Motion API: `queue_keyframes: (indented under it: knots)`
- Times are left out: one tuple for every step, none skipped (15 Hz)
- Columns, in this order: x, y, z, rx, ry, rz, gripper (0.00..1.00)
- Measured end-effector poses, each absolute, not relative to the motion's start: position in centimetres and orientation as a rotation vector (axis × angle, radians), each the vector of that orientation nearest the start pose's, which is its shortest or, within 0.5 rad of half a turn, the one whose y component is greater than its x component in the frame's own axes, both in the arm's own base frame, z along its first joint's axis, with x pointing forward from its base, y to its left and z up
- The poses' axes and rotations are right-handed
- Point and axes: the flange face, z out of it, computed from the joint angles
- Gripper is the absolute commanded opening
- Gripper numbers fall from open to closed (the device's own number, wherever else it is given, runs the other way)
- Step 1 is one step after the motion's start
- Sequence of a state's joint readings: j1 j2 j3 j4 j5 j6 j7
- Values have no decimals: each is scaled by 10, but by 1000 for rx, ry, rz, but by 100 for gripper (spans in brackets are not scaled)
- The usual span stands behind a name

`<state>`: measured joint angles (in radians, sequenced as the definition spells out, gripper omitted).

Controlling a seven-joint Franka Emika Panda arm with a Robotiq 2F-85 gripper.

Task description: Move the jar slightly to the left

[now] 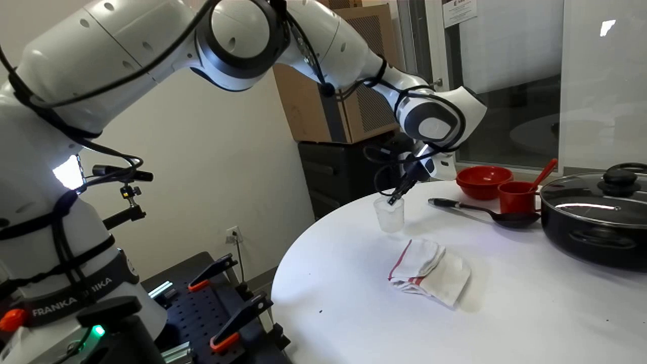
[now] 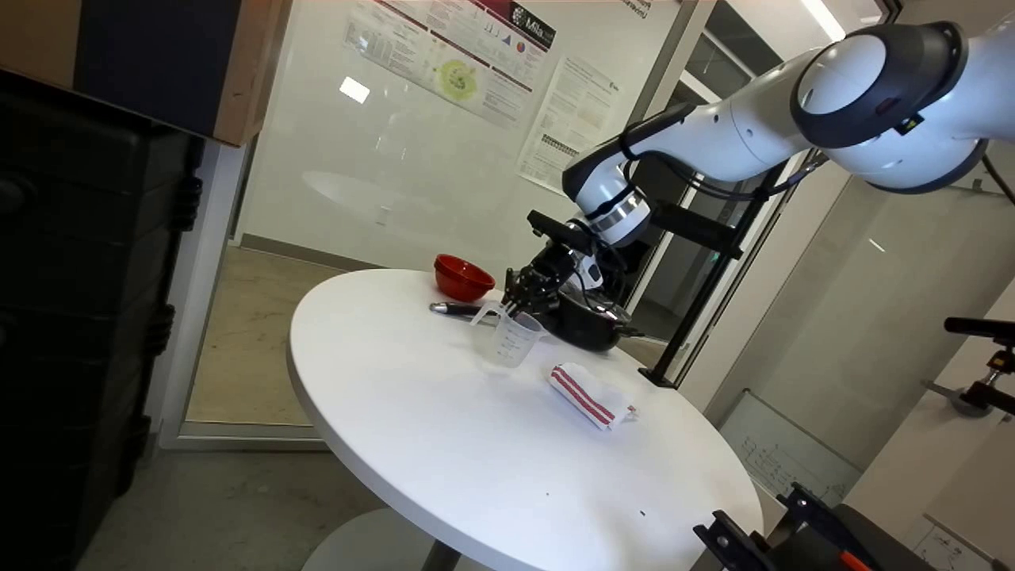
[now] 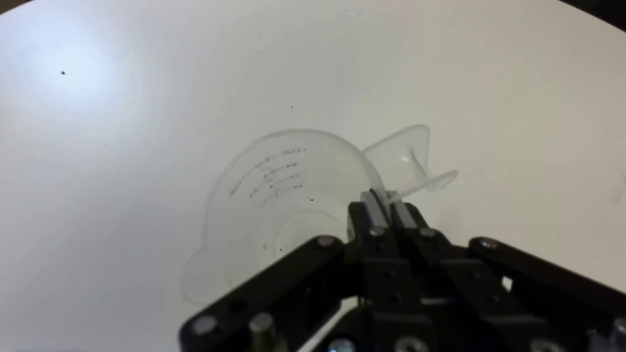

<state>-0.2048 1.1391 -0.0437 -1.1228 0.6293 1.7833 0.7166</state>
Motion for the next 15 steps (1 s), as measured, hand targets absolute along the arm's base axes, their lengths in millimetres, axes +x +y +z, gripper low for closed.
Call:
queue_keyframes:
  knots:
    - [701, -120, 82, -2148, 1536, 779, 1]
    - [701, -123, 78, -2157, 1547, 779, 1]
    - [701, -126, 74, -2166, 1555, 777, 1]
    - [700, -128, 70, -2176, 1563, 778, 1]
    - [700, -130, 67, -2185, 1570, 778, 1]
    - [700, -132, 63, -2194, 1577, 779, 1]
    - [700, -133, 60, -2204, 1582, 779, 1]
    - [700, -133, 58, -2212, 1587, 781, 30]
    - [700, -133, 59, -2215, 1593, 788, 32]
    - [701, -134, 59, -2221, 1597, 794, 37]
    - [701, -134, 59, -2227, 1599, 798, 46]
    - [701, -134, 59, -2232, 1602, 803, 53]
    - [701, -135, 59, -2236, 1605, 808, 59]
    - [701, -135, 59, -2240, 1606, 812, 67]
    - [701, -135, 60, -2244, 1605, 814, 74]
